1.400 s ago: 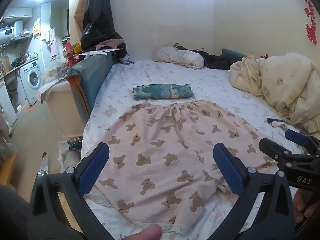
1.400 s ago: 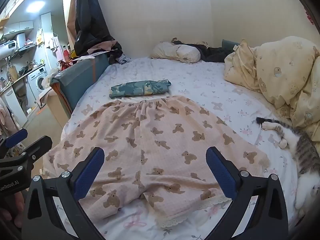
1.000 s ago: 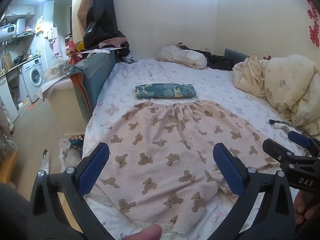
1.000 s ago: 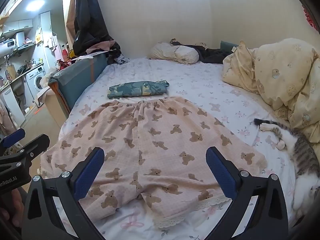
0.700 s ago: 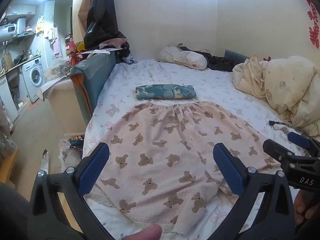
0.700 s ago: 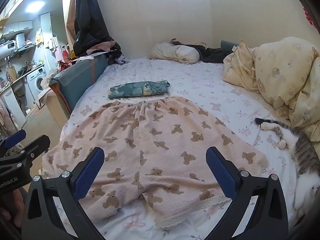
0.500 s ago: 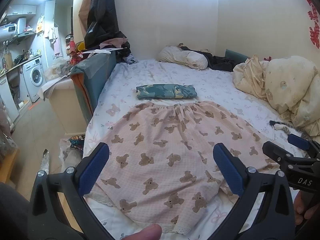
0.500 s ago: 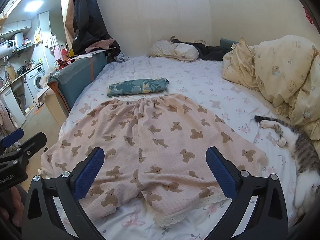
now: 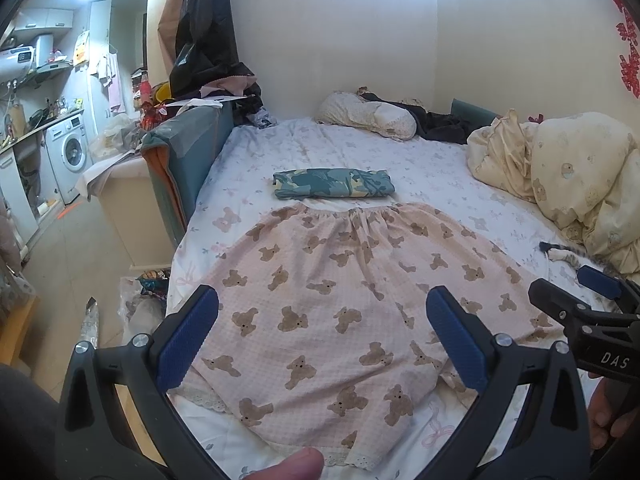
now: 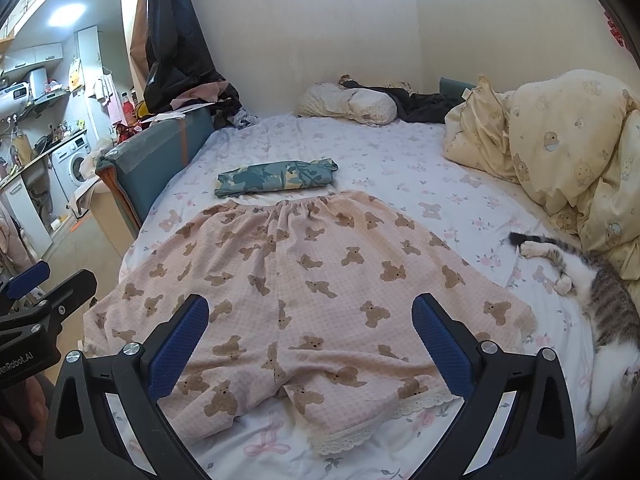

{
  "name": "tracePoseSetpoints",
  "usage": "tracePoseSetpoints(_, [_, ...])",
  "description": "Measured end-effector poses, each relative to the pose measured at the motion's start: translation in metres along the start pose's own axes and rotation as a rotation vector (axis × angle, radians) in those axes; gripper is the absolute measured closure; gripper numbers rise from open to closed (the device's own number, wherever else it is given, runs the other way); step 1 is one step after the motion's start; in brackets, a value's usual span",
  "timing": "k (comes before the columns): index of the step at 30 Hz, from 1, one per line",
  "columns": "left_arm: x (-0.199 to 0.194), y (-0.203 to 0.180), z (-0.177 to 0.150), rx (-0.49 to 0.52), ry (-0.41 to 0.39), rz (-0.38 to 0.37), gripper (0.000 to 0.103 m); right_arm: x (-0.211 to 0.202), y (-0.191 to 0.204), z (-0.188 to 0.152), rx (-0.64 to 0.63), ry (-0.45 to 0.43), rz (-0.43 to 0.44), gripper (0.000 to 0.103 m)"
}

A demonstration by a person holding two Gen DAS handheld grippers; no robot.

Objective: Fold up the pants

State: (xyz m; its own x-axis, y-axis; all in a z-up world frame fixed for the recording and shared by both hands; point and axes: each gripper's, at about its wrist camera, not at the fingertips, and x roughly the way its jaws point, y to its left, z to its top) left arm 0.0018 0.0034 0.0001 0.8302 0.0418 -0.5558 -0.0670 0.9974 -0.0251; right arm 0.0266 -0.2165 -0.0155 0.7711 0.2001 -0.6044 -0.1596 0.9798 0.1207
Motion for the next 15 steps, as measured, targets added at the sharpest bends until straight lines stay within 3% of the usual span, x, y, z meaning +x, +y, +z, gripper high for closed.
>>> tracePoseSetpoints(15, [-0.0016, 0.0006, 0.0, 0.0, -0.001, 0.0, 0.001, 0.0001, 0.0009, -0.0013, -0.001, -0.002, 0.0, 0.0])
